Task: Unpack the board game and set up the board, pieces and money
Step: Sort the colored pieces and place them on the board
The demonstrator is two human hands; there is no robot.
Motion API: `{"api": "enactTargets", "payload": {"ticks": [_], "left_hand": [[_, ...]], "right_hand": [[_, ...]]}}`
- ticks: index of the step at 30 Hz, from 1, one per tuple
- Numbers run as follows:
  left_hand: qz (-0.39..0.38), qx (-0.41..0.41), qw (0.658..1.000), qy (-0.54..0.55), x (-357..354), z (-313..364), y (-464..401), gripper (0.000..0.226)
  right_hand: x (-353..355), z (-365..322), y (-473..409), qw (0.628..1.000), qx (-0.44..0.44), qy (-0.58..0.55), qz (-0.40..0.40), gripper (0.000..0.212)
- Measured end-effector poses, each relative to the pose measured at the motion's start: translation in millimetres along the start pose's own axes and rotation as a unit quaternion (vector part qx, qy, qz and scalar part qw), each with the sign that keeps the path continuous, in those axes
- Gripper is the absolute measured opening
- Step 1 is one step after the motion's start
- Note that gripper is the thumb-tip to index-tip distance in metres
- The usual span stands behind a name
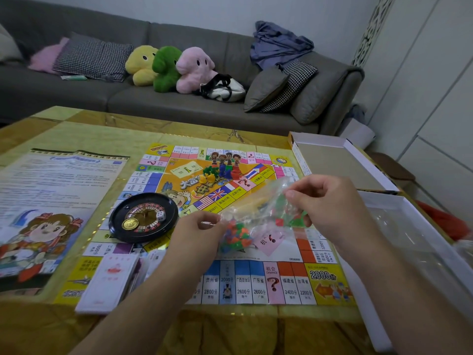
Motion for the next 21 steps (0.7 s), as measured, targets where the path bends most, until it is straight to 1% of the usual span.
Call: {"api": "enactTargets", "payload": {"ticks": [3, 7, 12, 15, 18, 21], "left_hand": [[0.000, -0.004, 1.000, -0.008, 0, 0, 1, 0.010], [0.006, 0.000, 1.000, -0.013, 0, 2, 2, 0.011], [0.009, 0.026, 1.000, -0.005, -1, 3, 1, 0.015], [0.006, 0.021, 0.999, -0.028, -3, 5, 3, 0.019], [-0.005, 0.025, 0.999, -0.035, -6, 4, 2, 0.024], [-0.025, 0.024, 0.999, -0.034, -9, 9, 5, 0.035]], "right_hand": [[-2, -8, 2, 0.997, 0.033, 0.067, 0.022, 0.012], [-5, -17, 5, 0.992, 0.060, 0.109, 0.026, 0.017], [-7, -26, 9, 0.998, 0.057, 0.024, 0.002, 0.018], [-5, -30, 10, 0.997, 0.074, 0.019, 0.007, 0.017], [-4, -35, 12, 0.994, 0.105, 0.015, -0.003, 0.016], [-5, -36, 15, 0.991, 0.133, 0.025, 0.007, 0.016]]}}
Point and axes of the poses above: each hand's wrist, its own y-axis away from the middle knuckle, its own x-axis out of the back of the hand, z = x × y, the point moved 4 cm from there along -y, towards the middle knuckle, and after that the axes turned 6 degrees about -z, right-handed, at the moved point
